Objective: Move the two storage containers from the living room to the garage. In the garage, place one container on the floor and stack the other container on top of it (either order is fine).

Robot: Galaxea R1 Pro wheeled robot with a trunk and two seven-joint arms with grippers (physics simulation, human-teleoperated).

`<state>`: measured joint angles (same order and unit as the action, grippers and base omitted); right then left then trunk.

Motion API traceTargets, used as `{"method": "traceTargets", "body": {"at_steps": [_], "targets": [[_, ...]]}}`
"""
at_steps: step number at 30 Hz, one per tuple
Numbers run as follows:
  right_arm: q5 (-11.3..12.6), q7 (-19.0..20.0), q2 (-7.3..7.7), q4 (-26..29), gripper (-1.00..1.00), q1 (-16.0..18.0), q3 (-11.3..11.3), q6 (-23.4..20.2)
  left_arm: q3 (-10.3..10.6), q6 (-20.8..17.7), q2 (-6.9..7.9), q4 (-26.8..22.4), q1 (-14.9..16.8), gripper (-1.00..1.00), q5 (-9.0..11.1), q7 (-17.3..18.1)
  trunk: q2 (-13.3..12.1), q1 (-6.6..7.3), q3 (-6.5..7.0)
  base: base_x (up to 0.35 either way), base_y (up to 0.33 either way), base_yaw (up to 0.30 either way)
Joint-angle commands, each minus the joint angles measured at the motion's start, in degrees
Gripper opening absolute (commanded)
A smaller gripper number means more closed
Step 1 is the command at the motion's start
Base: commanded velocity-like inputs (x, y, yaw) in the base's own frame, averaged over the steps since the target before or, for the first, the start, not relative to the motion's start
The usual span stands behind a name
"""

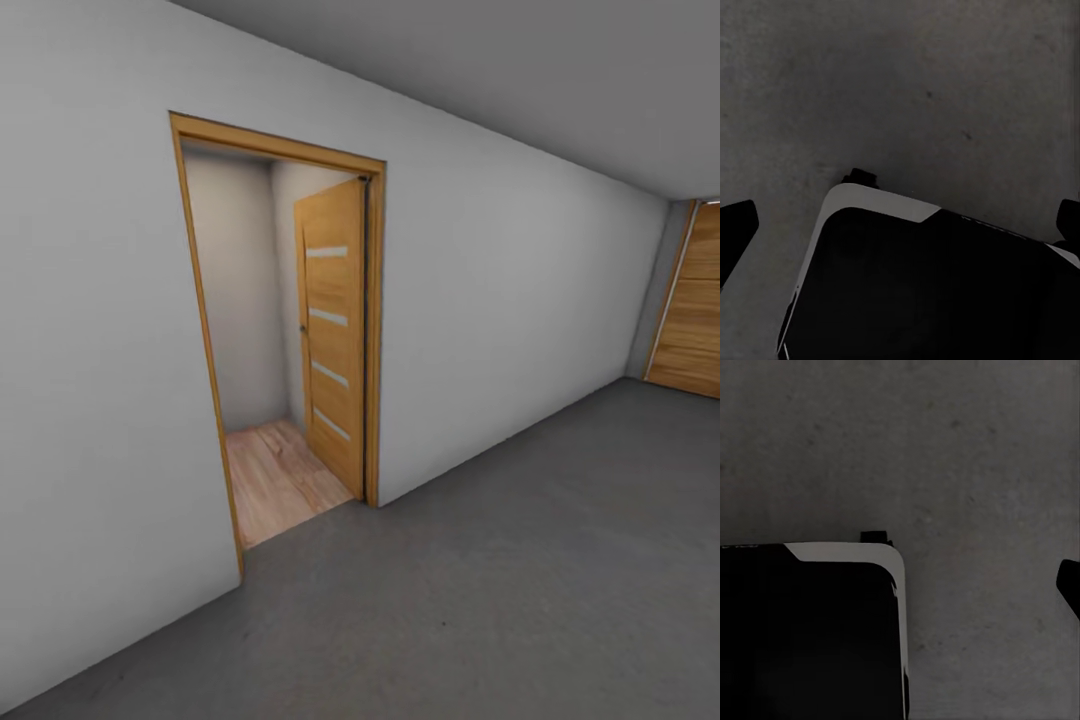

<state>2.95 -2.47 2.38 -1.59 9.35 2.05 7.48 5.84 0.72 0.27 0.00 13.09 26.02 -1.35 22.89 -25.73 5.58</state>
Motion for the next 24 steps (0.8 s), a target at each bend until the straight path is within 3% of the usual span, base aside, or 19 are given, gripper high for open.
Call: {"method": "traceTargets", "body": {"at_steps": [1, 11, 24], "targets": [[0.3, -0.07, -0.01, -0.17, 1.0, 0.05, 0.23, 0.33, 0.49, 0.07, -0.04, 0.0, 0.02, 1.0, 0.43, -0.14, 0.03, -0.05, -0.02, 0.32, 0.0, 0.0], [0.62, 0.34, -0.34, -0.17, 1.0, 0.05, -0.17, 0.0, 0.53, 0.0, -0.09, 0.0, 0.04, 1.0, 0.43, -0.14, 0.03, -0.05, -0.02, 0.32, -0.016, 0.0], [0.83, 0.44, -0.8, -0.17, 1.0, 0.05, -0.19, -0.02, 0.51, -0.01, -0.09, 0.0, 0.01, 1.0, 0.43, -0.14, 0.03, -0.05, -0.02, 0.316, -0.121, 0.0]]}}
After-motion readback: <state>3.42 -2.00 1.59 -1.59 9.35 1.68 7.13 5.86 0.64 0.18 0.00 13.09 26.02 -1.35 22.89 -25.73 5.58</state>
